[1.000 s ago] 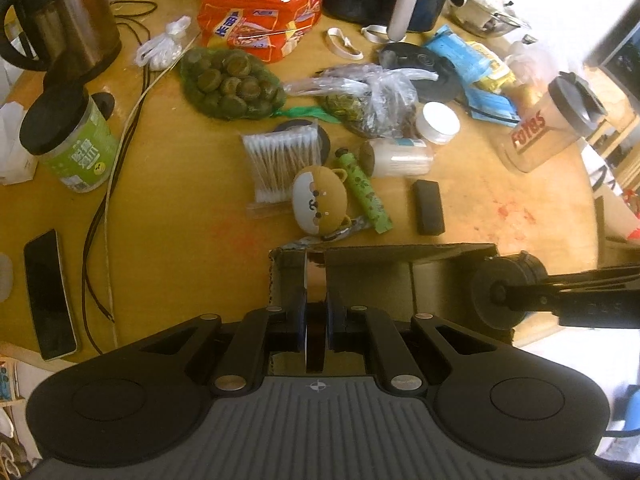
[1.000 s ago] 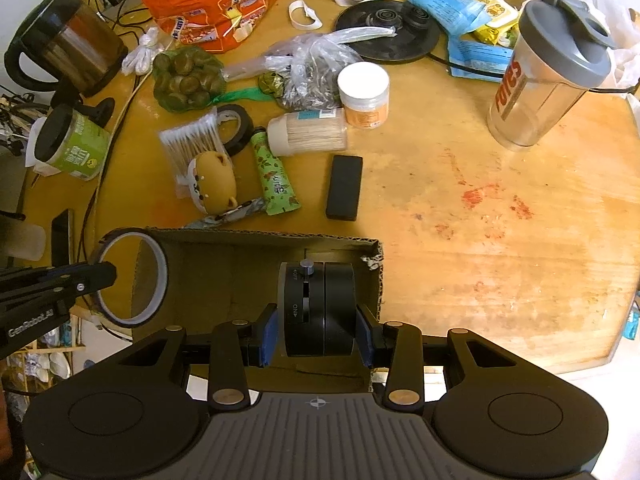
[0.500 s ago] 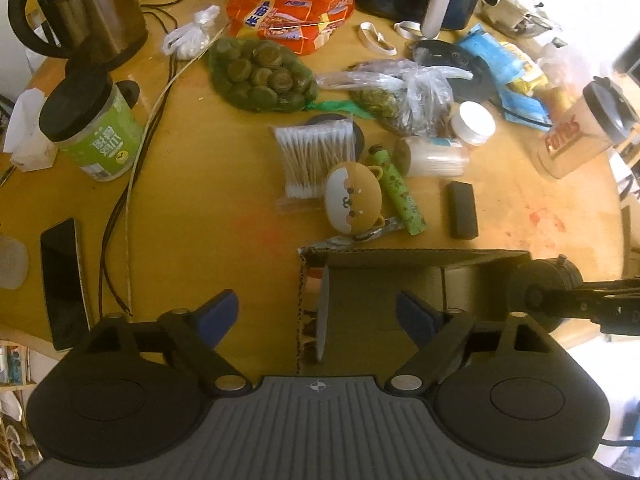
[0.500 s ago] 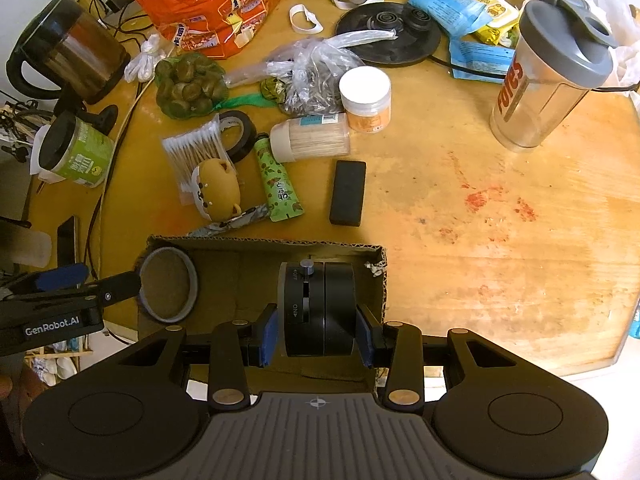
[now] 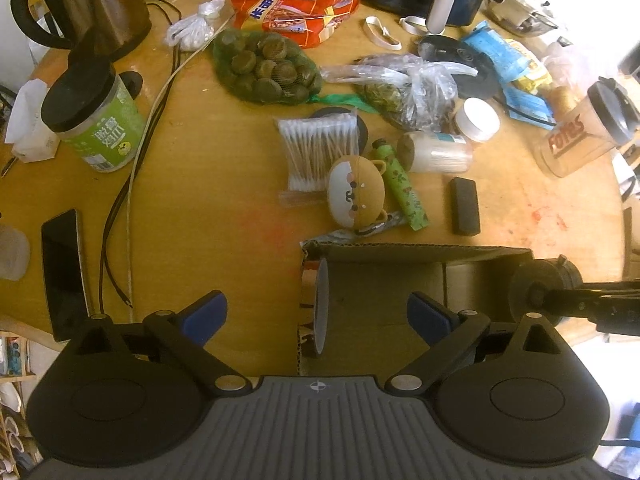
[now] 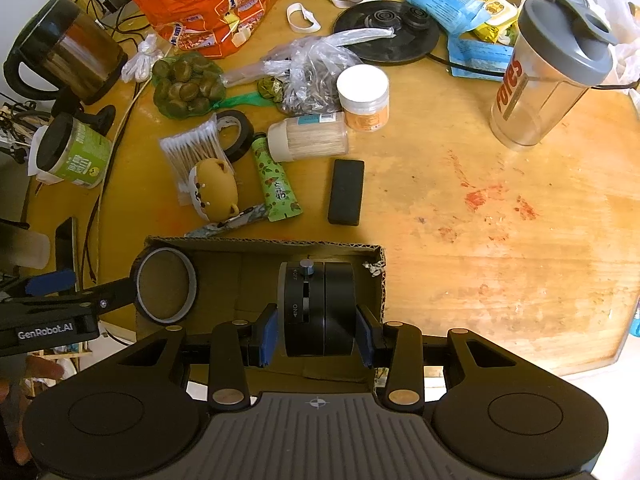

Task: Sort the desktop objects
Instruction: 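Lower the black cylinder into the box and open the right tool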

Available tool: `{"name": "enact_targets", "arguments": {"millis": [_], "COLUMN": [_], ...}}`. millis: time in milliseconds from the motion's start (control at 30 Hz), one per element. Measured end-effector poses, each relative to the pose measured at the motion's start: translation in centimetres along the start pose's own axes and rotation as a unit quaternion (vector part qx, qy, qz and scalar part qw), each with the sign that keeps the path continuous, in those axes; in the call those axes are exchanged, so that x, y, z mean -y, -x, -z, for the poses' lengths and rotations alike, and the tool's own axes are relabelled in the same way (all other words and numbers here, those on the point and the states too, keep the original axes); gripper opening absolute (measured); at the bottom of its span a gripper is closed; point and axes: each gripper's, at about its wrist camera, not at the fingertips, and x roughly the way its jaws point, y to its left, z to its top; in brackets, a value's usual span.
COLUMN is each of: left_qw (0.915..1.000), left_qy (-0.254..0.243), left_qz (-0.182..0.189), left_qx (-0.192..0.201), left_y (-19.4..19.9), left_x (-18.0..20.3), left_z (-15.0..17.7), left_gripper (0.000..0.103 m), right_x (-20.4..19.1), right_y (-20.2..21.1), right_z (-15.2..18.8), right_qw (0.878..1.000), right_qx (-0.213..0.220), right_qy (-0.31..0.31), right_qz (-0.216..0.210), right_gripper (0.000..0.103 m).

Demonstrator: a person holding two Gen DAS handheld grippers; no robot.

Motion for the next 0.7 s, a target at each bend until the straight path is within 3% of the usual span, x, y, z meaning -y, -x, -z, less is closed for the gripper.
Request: {"name": "enact_targets", "arguments": {"millis": [600, 700], "left_qw": [0.9999, 0.9999], "left_qy": [0.007, 0.007], "left_qz": [0.010, 0.012], "left_qx": [0.002, 0.001], "left_y": [0.2, 0.2], "left_x": [0.0, 0.0], "left_z": [-0.2, -0.2], "left_gripper": [0.099, 0.099], "right_x": [-1.1, -1.2], "right_y": [-2.6, -2.6], "right_z": [-0.3, -0.4], "right_qw": [0.999, 0.998], "right_qx": [-0.004, 0.003], "right_qy": [0.015, 0.025], "right_qz": [0.050, 0.064], "right_gripper": [0.044, 0.064]}}
